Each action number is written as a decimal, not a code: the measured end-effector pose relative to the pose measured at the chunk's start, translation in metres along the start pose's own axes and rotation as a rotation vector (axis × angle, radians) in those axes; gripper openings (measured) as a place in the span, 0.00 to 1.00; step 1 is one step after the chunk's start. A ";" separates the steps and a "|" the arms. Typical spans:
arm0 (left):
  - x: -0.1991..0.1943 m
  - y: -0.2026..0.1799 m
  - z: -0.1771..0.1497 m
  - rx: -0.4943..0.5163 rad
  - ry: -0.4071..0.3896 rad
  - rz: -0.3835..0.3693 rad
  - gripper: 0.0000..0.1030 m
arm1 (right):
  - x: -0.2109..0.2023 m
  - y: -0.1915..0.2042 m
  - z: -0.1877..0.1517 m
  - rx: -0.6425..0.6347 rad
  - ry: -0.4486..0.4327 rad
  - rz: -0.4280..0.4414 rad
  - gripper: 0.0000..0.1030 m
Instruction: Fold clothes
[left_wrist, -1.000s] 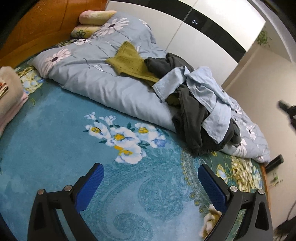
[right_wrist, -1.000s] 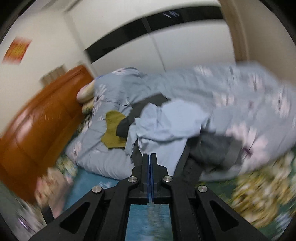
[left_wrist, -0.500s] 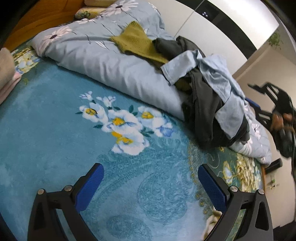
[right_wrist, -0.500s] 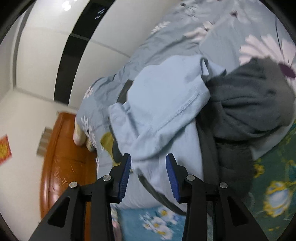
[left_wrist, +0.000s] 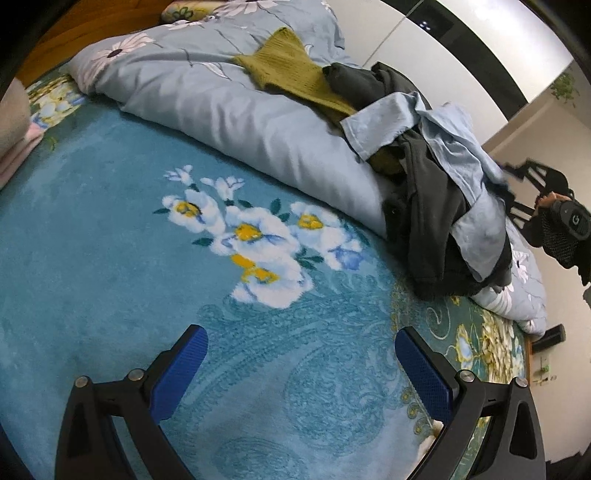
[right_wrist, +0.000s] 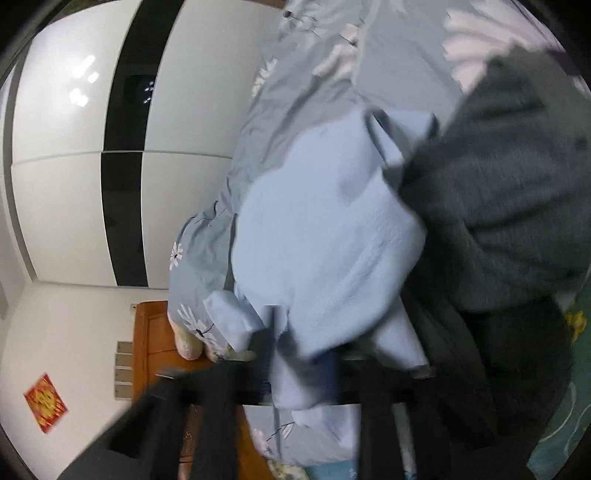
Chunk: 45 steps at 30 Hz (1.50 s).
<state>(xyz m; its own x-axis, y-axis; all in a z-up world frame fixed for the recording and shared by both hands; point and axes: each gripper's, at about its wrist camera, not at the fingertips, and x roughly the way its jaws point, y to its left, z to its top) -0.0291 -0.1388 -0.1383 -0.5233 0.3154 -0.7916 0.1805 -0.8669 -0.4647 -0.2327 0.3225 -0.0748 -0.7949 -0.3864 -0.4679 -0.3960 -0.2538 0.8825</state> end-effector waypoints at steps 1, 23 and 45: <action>0.000 0.001 0.000 -0.008 0.000 -0.002 1.00 | -0.003 0.007 0.002 -0.022 -0.005 0.018 0.07; -0.044 0.009 -0.011 -0.074 -0.086 -0.080 1.00 | -0.320 0.249 -0.055 -0.622 -0.086 0.639 0.05; -0.094 0.019 -0.016 -0.109 -0.157 -0.126 1.00 | -0.293 0.134 -0.188 -0.798 0.162 0.197 0.06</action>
<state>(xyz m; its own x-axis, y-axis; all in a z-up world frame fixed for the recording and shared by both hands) 0.0363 -0.1791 -0.0794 -0.6693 0.3473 -0.6569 0.1899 -0.7747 -0.6031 0.0334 0.2350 0.1709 -0.7156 -0.5965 -0.3633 0.2364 -0.6963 0.6777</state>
